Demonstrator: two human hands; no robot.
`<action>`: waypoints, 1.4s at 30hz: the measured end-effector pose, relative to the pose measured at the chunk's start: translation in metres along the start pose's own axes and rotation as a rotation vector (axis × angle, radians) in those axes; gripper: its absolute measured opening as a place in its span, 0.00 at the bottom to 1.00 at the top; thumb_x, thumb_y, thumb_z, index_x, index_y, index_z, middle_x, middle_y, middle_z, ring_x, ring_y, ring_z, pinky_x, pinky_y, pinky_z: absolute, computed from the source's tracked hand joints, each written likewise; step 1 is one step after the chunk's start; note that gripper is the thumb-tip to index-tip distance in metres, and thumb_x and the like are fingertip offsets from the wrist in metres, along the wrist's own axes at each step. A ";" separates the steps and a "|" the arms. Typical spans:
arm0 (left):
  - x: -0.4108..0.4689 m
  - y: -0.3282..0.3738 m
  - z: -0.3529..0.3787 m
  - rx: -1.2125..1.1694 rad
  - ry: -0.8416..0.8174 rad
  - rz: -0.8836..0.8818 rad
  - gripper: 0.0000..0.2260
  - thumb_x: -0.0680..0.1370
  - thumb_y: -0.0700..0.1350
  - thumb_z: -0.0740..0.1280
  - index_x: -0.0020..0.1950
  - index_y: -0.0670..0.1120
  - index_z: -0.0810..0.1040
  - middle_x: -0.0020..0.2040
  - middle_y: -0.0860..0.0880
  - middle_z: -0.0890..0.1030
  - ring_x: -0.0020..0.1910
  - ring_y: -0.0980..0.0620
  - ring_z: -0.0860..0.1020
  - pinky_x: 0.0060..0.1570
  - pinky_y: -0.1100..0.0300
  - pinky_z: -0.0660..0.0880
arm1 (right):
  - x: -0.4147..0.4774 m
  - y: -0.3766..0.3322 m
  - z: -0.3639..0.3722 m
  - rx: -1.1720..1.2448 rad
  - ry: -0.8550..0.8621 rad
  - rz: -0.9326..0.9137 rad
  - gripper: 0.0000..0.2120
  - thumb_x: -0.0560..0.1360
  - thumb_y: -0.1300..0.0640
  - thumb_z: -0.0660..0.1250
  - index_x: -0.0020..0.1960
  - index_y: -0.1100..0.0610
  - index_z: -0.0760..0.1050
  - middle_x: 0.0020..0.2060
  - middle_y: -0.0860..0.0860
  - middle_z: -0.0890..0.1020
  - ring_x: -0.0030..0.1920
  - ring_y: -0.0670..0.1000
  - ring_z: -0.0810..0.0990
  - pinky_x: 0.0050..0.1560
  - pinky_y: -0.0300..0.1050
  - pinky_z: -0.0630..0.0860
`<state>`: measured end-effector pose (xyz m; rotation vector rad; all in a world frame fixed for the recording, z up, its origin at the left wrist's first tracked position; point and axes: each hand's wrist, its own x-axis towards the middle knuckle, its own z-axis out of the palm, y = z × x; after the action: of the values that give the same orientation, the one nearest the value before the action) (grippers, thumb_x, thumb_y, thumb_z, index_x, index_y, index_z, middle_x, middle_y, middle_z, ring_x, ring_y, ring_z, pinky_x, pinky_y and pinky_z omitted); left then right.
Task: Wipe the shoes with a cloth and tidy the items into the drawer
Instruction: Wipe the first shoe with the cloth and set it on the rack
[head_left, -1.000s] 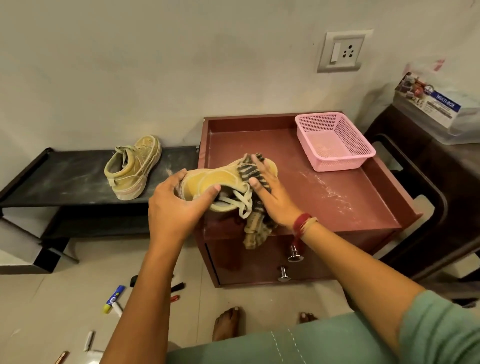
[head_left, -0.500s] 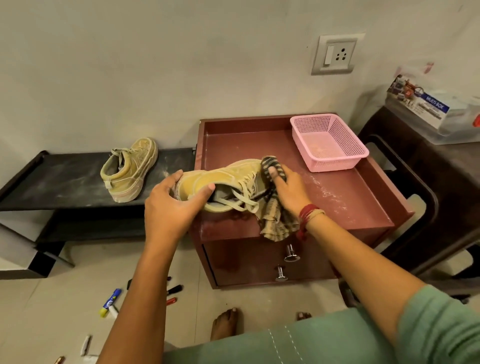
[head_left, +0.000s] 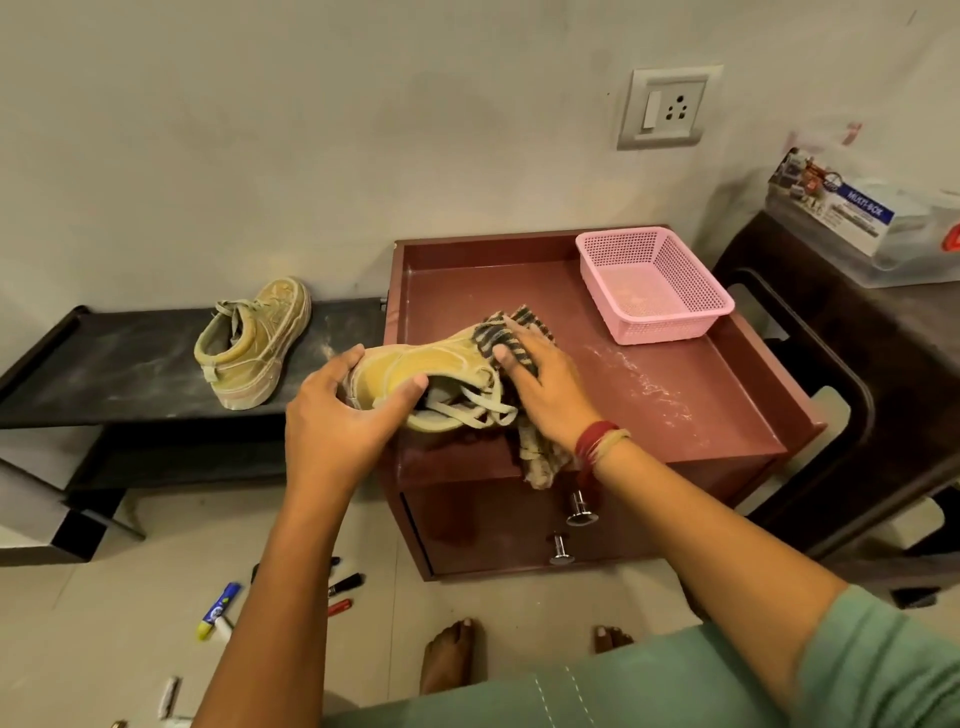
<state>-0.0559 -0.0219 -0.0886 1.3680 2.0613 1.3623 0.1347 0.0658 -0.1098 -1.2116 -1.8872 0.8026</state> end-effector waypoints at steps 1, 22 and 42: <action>0.000 0.000 0.000 0.000 0.000 0.003 0.43 0.59 0.71 0.67 0.68 0.49 0.74 0.64 0.51 0.77 0.59 0.59 0.72 0.58 0.60 0.71 | -0.006 -0.008 0.004 0.080 -0.024 -0.054 0.21 0.79 0.49 0.59 0.71 0.52 0.66 0.70 0.49 0.67 0.73 0.49 0.60 0.73 0.54 0.57; -0.003 -0.004 0.003 0.013 0.029 -0.022 0.41 0.60 0.71 0.68 0.68 0.51 0.74 0.64 0.50 0.77 0.61 0.53 0.75 0.60 0.49 0.75 | -0.019 -0.017 0.010 0.151 -0.221 -0.149 0.19 0.79 0.52 0.60 0.70 0.49 0.66 0.71 0.48 0.66 0.72 0.46 0.57 0.74 0.51 0.53; 0.003 -0.003 0.004 -0.022 0.026 -0.073 0.42 0.60 0.73 0.67 0.68 0.51 0.74 0.64 0.51 0.78 0.63 0.52 0.75 0.60 0.48 0.75 | -0.005 0.006 0.015 0.221 -0.024 0.062 0.23 0.80 0.53 0.56 0.74 0.53 0.58 0.73 0.50 0.60 0.74 0.47 0.52 0.71 0.41 0.51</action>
<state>-0.0564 -0.0179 -0.0923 1.2593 2.0849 1.3753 0.1262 0.0614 -0.1243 -1.1310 -1.7342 1.0339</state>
